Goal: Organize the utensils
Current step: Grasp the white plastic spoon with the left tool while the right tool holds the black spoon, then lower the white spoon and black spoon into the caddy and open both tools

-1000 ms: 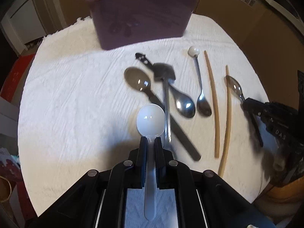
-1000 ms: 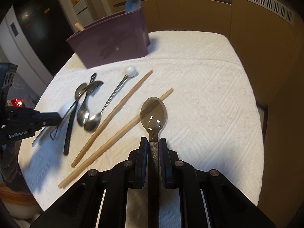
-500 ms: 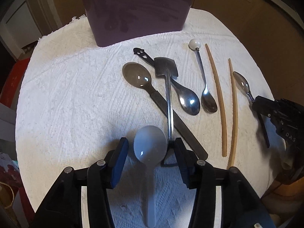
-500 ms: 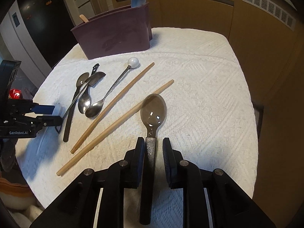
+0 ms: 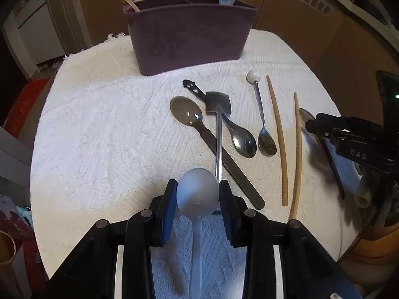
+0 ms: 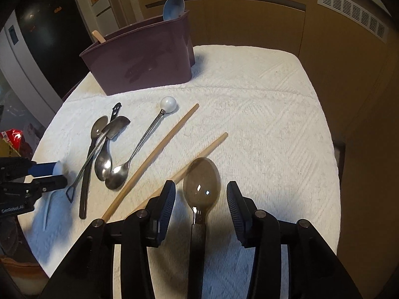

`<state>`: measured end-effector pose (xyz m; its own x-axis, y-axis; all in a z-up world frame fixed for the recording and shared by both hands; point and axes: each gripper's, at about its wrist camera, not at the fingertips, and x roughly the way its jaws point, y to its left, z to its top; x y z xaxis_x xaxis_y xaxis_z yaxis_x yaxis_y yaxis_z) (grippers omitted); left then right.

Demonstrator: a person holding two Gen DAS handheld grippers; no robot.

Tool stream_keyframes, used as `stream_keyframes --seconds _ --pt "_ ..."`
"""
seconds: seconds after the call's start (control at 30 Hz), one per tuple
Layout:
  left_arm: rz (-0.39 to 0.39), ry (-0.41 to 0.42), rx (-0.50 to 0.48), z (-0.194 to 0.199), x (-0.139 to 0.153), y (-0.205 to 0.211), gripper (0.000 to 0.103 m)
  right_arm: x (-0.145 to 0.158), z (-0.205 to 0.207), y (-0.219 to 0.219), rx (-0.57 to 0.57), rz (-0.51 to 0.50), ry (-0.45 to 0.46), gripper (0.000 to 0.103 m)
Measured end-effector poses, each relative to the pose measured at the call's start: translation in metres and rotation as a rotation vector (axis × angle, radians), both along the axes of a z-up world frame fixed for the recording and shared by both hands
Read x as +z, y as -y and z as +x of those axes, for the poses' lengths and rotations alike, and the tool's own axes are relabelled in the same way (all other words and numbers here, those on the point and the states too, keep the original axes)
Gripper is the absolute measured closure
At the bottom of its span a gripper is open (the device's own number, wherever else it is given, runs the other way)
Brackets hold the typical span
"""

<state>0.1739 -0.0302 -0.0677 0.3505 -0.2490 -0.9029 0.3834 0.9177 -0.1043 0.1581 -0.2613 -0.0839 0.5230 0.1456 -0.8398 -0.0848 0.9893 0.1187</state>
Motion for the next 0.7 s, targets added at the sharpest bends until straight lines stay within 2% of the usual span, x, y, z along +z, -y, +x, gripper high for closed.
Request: stream_keyframes --seconds 0.13,0.17,0.2,0.37,0.5,0.6,0.7 --pt "-0.027 0.049 0.014 -0.012 0.017 -0.015 0.073 -0.008 0.015 -0.007 0.011 -0.060 -0.044 0.060" --pt "-0.032 0.054 0.017 -0.014 0.021 -0.015 0.073 -0.008 0.015 -0.010 0.021 -0.086 -0.047 0.062" --pt "-0.042 0.062 0.020 -0.016 0.024 -0.017 0.073 -0.008 0.015 -0.013 0.029 -0.106 -0.047 0.069" --pt "-0.074 0.092 0.034 -0.023 0.036 -0.023 0.073 0.003 0.004 -0.019 0.056 -0.124 -0.020 0.069" --pt "-0.122 0.146 0.024 -0.027 0.059 -0.022 0.073 0.032 -0.011 -0.020 0.051 -0.097 0.060 0.069" --pt "-0.164 0.204 0.018 -0.028 0.084 -0.019 0.073 0.062 -0.021 -0.024 0.057 -0.084 0.155 0.069" --pt "-0.190 0.295 0.008 -0.023 0.115 -0.013 0.073 0.095 -0.025 -0.032 0.070 -0.081 0.256 0.069"
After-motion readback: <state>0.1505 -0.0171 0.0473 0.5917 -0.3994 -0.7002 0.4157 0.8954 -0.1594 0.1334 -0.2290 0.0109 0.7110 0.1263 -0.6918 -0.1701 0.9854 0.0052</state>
